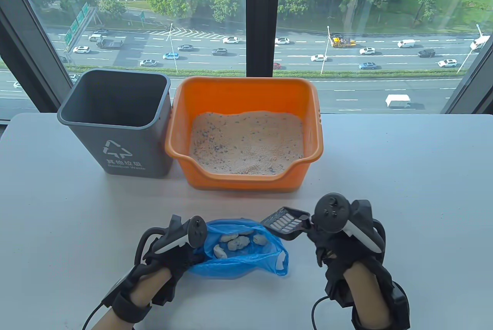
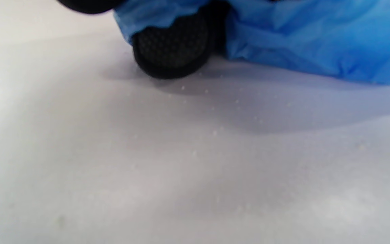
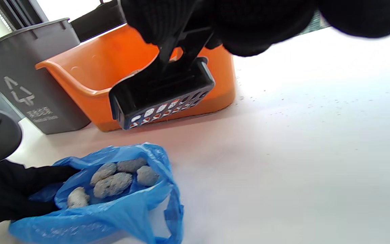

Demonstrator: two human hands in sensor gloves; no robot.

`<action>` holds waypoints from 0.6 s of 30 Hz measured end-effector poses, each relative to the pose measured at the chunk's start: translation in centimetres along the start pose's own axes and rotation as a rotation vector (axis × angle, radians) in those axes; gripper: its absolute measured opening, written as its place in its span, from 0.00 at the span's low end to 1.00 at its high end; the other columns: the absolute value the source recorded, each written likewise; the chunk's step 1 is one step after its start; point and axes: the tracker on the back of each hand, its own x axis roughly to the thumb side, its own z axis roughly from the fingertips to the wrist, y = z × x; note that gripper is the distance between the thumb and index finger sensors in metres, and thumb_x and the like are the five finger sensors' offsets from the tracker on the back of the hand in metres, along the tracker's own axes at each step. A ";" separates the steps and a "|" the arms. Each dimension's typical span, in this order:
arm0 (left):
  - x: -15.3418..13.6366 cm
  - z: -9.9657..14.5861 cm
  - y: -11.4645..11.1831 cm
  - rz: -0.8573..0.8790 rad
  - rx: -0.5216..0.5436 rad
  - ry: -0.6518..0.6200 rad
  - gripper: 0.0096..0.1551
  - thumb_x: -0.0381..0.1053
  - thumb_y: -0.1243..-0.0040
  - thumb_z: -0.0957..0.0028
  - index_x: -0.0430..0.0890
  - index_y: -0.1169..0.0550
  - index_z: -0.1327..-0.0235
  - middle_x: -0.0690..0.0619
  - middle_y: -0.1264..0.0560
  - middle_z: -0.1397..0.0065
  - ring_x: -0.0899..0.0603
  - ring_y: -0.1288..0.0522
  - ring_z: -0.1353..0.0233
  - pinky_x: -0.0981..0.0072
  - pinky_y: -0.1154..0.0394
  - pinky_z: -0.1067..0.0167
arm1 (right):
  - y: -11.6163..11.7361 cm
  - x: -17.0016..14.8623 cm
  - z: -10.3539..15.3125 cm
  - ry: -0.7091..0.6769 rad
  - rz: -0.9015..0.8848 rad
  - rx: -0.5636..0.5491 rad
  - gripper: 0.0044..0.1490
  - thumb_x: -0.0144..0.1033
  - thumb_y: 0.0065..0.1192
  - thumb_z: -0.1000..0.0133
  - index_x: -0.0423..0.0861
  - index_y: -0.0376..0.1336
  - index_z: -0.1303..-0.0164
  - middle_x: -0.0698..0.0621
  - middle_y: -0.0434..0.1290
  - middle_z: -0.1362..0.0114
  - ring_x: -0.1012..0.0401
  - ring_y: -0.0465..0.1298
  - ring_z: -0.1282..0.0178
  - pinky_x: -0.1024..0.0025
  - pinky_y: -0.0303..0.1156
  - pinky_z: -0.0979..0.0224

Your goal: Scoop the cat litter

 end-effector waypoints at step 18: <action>0.1 0.0 0.0 -0.010 0.003 0.003 0.42 0.61 0.41 0.50 0.63 0.46 0.24 0.59 0.23 0.47 0.53 0.19 0.55 0.57 0.28 0.51 | 7.0 -14.3 -5.2 0.645 0.010 -0.390 0.38 0.37 0.60 0.50 0.37 0.56 0.31 0.32 0.64 0.36 0.57 0.77 0.57 0.57 0.75 0.55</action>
